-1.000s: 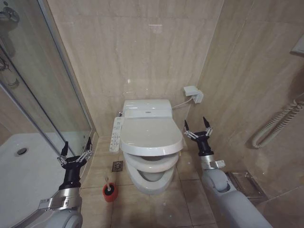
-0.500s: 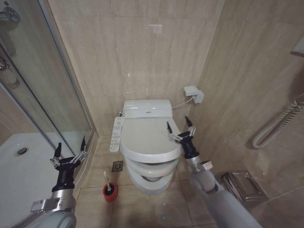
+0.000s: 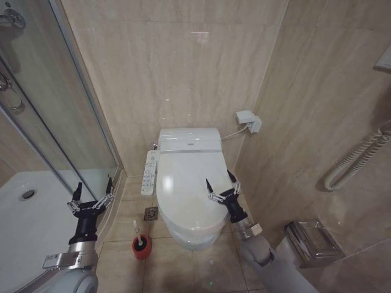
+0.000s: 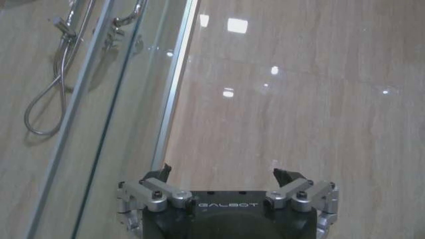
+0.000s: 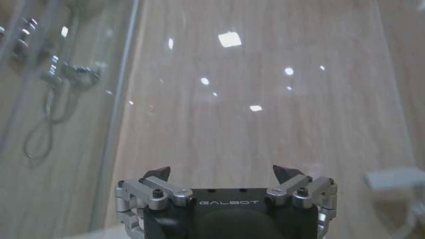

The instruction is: Open the toilet lid, clean the toilet bowl with a toilet brush, close the toilet lid, and flush.

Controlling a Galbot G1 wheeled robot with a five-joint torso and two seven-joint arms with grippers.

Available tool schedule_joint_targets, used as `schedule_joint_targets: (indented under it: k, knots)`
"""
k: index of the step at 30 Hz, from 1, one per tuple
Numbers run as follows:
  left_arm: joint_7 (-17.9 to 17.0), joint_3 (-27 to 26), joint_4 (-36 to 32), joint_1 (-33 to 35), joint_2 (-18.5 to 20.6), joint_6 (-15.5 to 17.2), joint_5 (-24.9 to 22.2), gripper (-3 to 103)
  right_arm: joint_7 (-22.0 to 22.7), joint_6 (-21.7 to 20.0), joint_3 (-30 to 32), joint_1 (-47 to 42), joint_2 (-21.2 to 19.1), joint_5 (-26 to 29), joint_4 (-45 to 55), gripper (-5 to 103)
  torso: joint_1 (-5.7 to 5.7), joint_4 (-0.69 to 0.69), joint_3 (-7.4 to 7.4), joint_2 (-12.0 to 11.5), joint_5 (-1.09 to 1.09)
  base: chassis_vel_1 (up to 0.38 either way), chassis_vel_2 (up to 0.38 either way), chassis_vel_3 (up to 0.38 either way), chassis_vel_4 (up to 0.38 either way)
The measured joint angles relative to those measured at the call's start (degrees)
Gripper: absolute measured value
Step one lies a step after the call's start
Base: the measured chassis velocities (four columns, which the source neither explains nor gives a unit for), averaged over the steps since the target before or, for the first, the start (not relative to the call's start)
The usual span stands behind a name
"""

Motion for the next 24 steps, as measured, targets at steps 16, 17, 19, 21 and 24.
schedule_joint_targets:
  k: [16,17,19,21,24]
  knots:
    - [0.06,1.86,2.29,-0.18,-2.32,-0.70,2.66,100,2.49,-0.32,4.63,0.89,7.38,0.31,-10.15,100,0.00,0.00,0.00,0.00,0.00,0.000,0.000,0.000,0.000]
    - [0.06,1.86,2.29,-0.18,-2.32,-0.70,2.66,100,2.49,-0.32,4.63,0.89,7.38,0.31,-10.15,100,0.00,0.00,0.00,0.00,0.00,0.000,0.000,0.000,0.000]
    - [0.08,2.19,2.78,-0.16,-2.37,-0.85,2.99,100,4.45,-1.33,4.95,0.90,9.28,0.82,-9.98,100,0.00,0.01,0.00,0.00,0.00,0.000,0.000,0.000,0.000]
    - [0.09,2.29,3.05,-0.17,-2.14,-0.85,3.05,100,4.72,-1.40,4.96,0.71,10.06,0.77,-9.97,100,0.00,0.01,0.00,0.00,0.00,0.000,0.000,0.000,0.000]
    - [0.09,2.34,3.88,-0.50,-1.43,-0.86,3.08,100,4.87,-1.45,5.05,0.32,11.45,0.52,-9.94,100,0.00,0.00,0.00,0.00,0.00,0.000,0.000,0.000,0.000]
